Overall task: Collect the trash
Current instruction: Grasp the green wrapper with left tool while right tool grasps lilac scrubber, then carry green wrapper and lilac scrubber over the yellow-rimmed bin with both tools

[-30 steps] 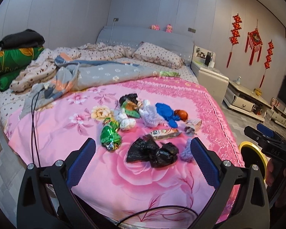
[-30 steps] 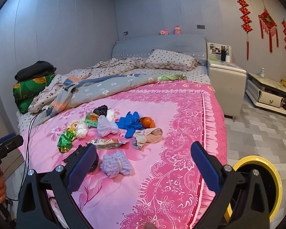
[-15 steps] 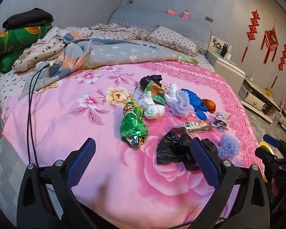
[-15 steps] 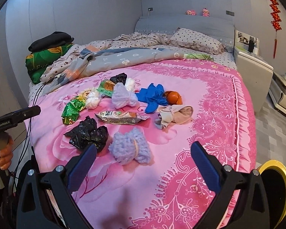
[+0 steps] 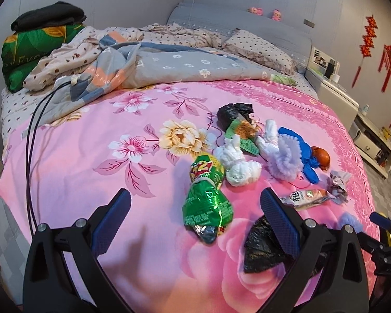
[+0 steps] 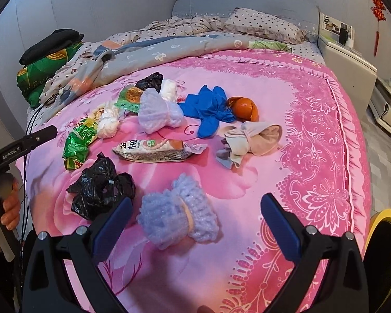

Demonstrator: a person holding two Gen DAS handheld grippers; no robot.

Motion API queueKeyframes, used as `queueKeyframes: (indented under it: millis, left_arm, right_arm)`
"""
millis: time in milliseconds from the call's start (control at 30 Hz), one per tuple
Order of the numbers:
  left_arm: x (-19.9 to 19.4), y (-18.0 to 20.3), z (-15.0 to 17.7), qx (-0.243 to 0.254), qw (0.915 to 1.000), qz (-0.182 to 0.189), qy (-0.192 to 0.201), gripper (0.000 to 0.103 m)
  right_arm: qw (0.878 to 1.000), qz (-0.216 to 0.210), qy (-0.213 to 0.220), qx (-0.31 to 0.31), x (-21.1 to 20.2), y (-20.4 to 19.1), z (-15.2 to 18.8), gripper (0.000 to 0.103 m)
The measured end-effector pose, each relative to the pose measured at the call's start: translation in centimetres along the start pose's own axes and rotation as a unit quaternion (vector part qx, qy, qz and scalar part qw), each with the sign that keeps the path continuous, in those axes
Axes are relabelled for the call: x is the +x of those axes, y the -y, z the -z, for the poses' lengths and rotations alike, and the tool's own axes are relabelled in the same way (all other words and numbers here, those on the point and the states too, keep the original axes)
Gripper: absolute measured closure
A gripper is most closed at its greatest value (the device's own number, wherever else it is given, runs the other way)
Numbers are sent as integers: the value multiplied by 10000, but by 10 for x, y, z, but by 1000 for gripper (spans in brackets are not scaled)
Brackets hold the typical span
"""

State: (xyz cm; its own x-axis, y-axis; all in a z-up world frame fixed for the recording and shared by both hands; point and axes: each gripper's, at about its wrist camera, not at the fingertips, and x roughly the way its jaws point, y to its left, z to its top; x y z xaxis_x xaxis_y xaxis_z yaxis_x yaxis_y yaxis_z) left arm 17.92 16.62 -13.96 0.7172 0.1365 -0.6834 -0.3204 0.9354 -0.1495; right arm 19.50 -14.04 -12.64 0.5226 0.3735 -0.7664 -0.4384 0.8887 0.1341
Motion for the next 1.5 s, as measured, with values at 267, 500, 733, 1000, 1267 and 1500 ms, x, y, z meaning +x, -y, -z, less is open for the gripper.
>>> queueKeyframes:
  millis: [267,500,733,1000,1267,1500]
  left_arm:
    - [30,4,2,145,9998,-126,-73,8]
    - [45,9,7,236,9997,-59,-55,15]
    - [64,14,9,281,9987,262,-325,54]
    - [69,15,10,261,9982,399,-369,57]
    - [30,16,9,332,9988,357,7,59]
    - [-31,27,-6,502,9969,409,449,59]
  right_arm:
    - [9998,-17,-112,152,18,0,4,13]
    - [9996,-88,-227,112,33,-3,8,25]
    - [9991,-307,-230,176,40,-2,5,43]
    - [9981,-491,-244,282,38,1,7,50]
    - [9979,-622,42,188,2,-5,8,51]
    - [9962,-721,393,289,-50,-2,3,51]
